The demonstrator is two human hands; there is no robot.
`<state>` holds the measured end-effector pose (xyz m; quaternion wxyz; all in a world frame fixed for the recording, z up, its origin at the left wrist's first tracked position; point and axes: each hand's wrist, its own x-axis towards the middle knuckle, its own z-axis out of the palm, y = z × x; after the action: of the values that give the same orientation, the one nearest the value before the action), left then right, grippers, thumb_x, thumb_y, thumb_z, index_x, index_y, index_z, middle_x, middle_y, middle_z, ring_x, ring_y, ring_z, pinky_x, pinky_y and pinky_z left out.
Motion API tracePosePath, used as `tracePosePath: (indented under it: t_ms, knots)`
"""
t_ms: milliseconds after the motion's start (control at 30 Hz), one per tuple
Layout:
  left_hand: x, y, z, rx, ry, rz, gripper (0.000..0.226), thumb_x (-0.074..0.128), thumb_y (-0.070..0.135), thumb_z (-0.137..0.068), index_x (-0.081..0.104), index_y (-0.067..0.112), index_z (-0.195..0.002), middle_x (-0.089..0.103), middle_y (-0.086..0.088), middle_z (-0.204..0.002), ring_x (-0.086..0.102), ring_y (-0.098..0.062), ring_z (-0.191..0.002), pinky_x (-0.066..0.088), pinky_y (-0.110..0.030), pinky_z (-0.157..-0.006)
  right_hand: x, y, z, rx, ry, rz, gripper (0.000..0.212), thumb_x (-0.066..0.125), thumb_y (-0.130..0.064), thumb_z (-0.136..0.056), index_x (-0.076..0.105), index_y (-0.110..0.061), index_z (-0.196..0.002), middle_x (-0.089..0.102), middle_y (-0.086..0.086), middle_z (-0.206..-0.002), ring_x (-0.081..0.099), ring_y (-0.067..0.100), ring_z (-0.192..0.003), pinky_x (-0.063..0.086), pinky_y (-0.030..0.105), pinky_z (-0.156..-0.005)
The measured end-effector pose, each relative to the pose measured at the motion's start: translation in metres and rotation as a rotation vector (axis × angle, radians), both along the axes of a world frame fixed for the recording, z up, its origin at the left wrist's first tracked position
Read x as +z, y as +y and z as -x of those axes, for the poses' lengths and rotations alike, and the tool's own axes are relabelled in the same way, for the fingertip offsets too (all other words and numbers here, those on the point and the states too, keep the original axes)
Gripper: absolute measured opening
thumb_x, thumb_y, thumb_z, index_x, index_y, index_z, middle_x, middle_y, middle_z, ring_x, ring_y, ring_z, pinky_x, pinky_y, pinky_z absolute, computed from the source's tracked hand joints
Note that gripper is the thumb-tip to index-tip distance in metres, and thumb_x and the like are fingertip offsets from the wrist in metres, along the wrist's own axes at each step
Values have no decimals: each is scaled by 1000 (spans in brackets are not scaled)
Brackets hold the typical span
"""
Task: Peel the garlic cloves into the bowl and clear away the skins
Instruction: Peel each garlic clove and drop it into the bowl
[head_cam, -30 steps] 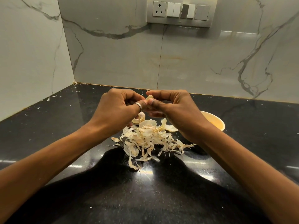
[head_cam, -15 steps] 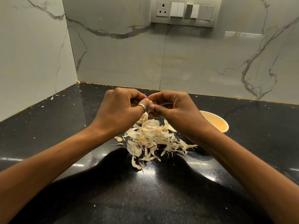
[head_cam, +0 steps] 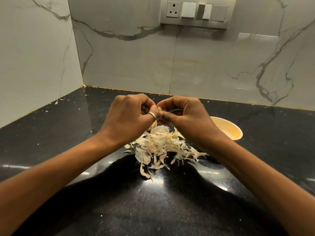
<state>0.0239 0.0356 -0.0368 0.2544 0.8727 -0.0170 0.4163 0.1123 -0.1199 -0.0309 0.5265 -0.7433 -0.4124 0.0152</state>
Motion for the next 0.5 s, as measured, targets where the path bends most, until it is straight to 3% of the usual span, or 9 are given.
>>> tracePosePath:
  t_ms: [167,333,500]
  knots:
    - [2,0,-1,-14,23,77,19,68,33,-87,74,15,-86,67,12,-69,64,-2,-61,49,-11,-55,2,-2,1,40,95,-46,23,71,-3,-90,71,-3,-114,74,12,-101,76,22,-90,63,37,-83]
    - [3,2,-2,-13,59,172,18,68,32,-86,74,16,-85,70,8,-69,68,-9,-61,59,-28,-57,6,-5,3,113,253,-126,23,66,2,-92,69,1,-114,74,17,-104,75,27,-94,62,30,-81]
    - [3,7,-4,2,89,252,6,71,18,-91,72,15,-85,69,4,-68,70,-14,-57,57,-24,-48,13,-9,0,136,399,-249,21,64,4,-92,68,3,-113,72,22,-110,75,25,-94,61,26,-80]
